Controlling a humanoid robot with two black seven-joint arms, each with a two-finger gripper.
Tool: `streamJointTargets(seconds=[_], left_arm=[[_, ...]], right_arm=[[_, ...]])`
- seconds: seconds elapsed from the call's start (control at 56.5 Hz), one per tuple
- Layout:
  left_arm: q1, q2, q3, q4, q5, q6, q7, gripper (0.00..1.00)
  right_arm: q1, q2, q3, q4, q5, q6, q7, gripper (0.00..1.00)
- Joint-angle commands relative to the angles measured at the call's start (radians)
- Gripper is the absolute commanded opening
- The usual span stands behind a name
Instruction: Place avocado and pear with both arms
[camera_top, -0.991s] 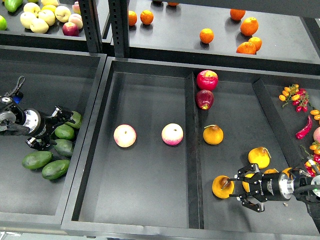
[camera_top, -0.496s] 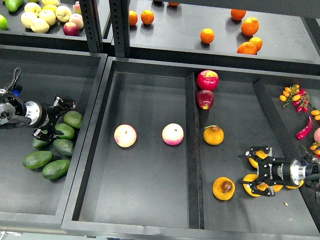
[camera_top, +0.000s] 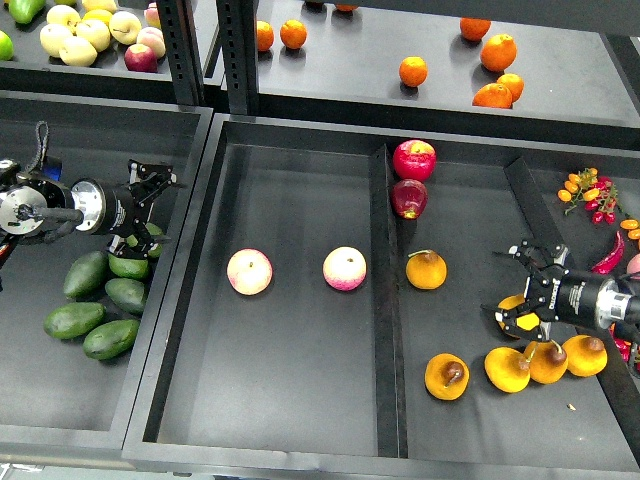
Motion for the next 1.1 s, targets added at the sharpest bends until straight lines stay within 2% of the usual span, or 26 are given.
streamJointTargets(seconds=[0.0, 0.265, 0.301, 0.319, 0.336, 0.354, 0.389, 0.478, 0.69, 0.743, 0.761, 0.779, 0.903, 0.973, 1.08], left_arm=[[0.036, -0.044, -0.12, -0.001, -0.045, 0.0, 0.0, 0.99], [0.087, -0.114, -0.284, -0.015, -0.069, 0.0, 0.0, 0.99], [0.093, -0.125, -0.293, -0.015, -0.069, 0.0, -0.034, 0.99], [0.098, -0.134, -0.3, -0.017, -0.069, 0.0, -0.068, 0.99], [0.099, -0.137, -0.303, -0.017, -0.069, 0.0, -0.079, 0.99], [0.104, -0.148, -0.309, -0.017, -0.069, 0.0, -0.108, 0.99], [0.113, -0.168, -0.324, -0.017, -0.069, 0.0, -0.165, 0.99], [0.144, -0.222, -0.367, -0.02, -0.069, 0.0, -0.245, 0.99], [0.228, -0.239, -0.516, -0.067, -0.071, 0.0, -0.312, 0.99], [0.242, -0.239, -0.543, -0.08, -0.073, 0.0, -0.343, 0.99], [0.25, -0.239, -0.545, -0.081, -0.074, 0.0, -0.363, 0.99], [0.265, -0.239, -0.548, -0.09, -0.083, 0.0, -0.437, 0.99], [0.273, -0.239, -0.563, -0.101, -0.091, 0.0, -0.579, 0.99], [0.28, -0.239, -0.568, -0.106, -0.091, 0.0, -0.607, 0.99], [0.313, -0.239, -0.563, -0.132, -0.089, 0.0, -0.605, 0.99]], right_arm=[[-0.001, 0.1, 0.096, -0.046, -0.004, 0.0, 0.0, 0.94], [0.004, 0.314, 0.356, -0.109, -0.013, 0.0, 0.0, 0.99], [0.004, 0.341, 0.38, -0.109, -0.013, 0.0, 0.0, 0.99], [0.004, 0.359, 0.398, -0.109, -0.013, 0.0, 0.0, 0.99], [0.004, 0.365, 0.405, -0.109, -0.013, 0.0, 0.0, 0.99], [0.004, 0.383, 0.421, -0.109, -0.015, 0.0, 0.0, 0.99], [0.004, 0.414, 0.452, -0.111, -0.015, 0.0, 0.021, 0.99], [0.004, 0.472, 0.514, -0.112, -0.015, 0.0, 0.076, 0.99], [0.004, 0.476, 0.705, -0.119, -0.021, 0.0, 0.13, 0.99], [0.006, 0.476, 0.735, -0.12, -0.038, 0.0, 0.147, 0.99], [0.006, 0.476, 0.744, -0.12, -0.047, 0.0, 0.154, 0.99], [0.006, 0.476, 0.776, -0.12, -0.068, 0.0, 0.189, 0.99], [0.004, 0.476, 0.814, -0.122, -0.088, 0.0, 0.274, 0.99], [0.004, 0.476, 0.833, -0.123, -0.09, 0.0, 0.303, 0.99], [0.004, 0.476, 0.857, -0.134, -0.099, 0.0, 0.331, 0.99]])
